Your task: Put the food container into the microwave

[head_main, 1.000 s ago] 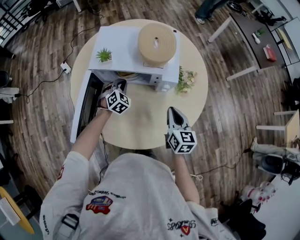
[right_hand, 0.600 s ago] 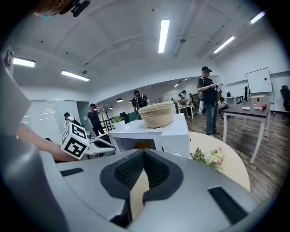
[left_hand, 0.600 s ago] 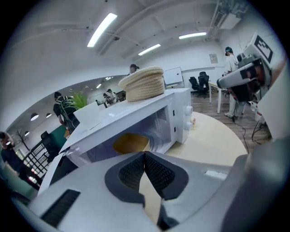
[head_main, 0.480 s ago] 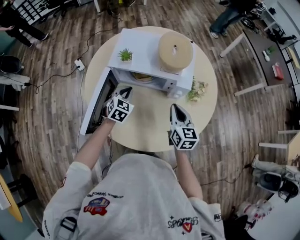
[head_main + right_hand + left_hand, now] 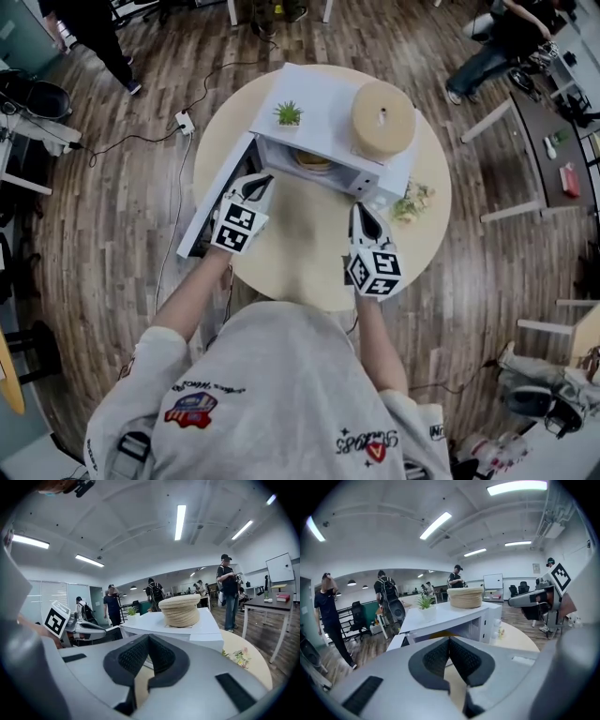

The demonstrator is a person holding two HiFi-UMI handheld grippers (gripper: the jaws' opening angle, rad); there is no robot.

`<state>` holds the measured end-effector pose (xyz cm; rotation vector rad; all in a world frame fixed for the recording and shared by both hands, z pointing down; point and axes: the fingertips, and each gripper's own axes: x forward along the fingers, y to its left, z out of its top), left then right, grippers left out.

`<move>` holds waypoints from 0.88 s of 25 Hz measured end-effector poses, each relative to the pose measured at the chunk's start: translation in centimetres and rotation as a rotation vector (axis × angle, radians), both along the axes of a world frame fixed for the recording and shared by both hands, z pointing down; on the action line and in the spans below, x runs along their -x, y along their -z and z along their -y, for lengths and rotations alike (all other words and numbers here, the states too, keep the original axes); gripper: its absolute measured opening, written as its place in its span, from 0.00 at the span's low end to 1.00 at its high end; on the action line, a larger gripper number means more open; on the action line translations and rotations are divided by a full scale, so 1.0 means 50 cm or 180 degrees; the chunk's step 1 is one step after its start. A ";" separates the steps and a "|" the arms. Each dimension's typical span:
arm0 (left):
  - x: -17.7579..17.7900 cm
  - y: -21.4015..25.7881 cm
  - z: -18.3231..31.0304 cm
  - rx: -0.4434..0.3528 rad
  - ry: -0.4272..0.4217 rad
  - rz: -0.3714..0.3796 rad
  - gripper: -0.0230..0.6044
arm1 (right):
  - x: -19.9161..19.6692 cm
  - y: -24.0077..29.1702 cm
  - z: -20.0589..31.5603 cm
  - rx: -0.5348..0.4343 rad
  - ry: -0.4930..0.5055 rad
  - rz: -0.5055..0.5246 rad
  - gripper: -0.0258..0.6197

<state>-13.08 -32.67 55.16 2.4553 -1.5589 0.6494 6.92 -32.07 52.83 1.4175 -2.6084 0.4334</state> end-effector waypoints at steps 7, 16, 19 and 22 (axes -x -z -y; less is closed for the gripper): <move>0.043 0.013 -0.024 -0.0103 0.0187 -0.0223 0.04 | 0.009 0.036 0.010 -0.0225 -0.0046 -0.0017 0.04; 0.052 0.029 -0.036 -0.0180 0.0238 -0.0406 0.04 | 0.010 0.054 0.015 -0.0383 -0.0062 -0.0062 0.04; 0.049 0.030 -0.036 -0.0191 0.0230 -0.0412 0.04 | 0.012 0.053 0.015 -0.0387 -0.0053 -0.0080 0.04; 0.042 0.027 -0.036 -0.0187 0.0208 -0.0387 0.04 | 0.009 0.053 0.013 -0.0389 -0.0050 -0.0096 0.04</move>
